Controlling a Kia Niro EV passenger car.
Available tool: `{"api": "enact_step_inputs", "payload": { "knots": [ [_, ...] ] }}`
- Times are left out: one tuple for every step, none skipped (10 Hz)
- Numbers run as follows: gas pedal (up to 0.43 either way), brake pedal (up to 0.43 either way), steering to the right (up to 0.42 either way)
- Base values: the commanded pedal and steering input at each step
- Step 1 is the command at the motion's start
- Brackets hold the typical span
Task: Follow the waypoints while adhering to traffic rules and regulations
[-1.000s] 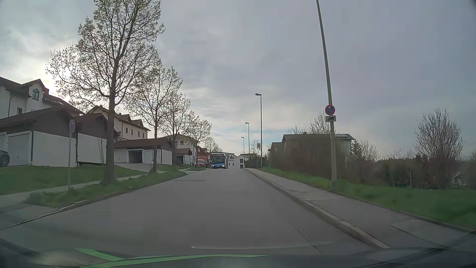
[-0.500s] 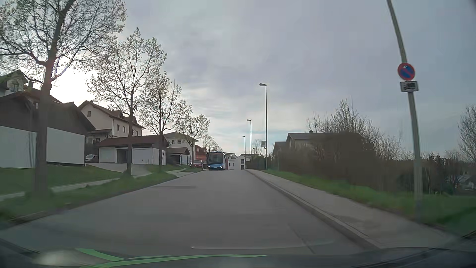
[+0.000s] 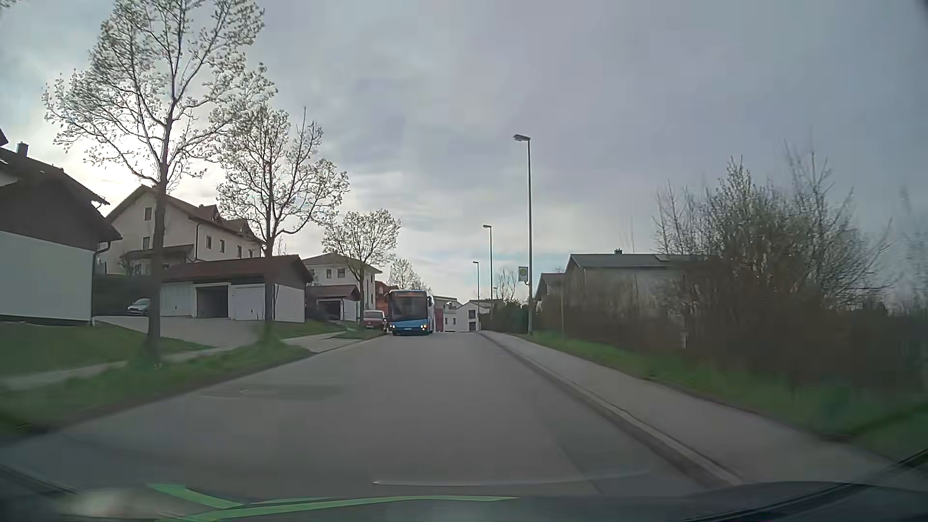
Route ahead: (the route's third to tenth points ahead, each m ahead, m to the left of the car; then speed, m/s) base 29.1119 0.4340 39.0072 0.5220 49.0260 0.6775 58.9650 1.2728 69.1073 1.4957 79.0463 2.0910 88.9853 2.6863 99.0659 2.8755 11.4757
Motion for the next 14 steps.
{"api": "enact_step_inputs", "payload": {
  "knots": [
    [0.169, 0.000, 0.001],
    [0.169, 0.000, 0.000],
    [0.169, 0.000, 0.000],
    [0.169, 0.000, 0.000],
    [0.157, 0.000, -0.001],
    [0.157, 0.000, -0.002],
    [0.157, 0.000, -0.003],
    [0.157, 0.000, -0.004],
    [0.157, 0.000, -0.005],
    [0.150, 0.000, -0.005],
    [0.150, 0.000, -0.005],
    [0.138, 0.000, -0.005],
    [0.138, 0.000, -0.005],
    [0.138, 0.000, -0.005]
  ]
}}
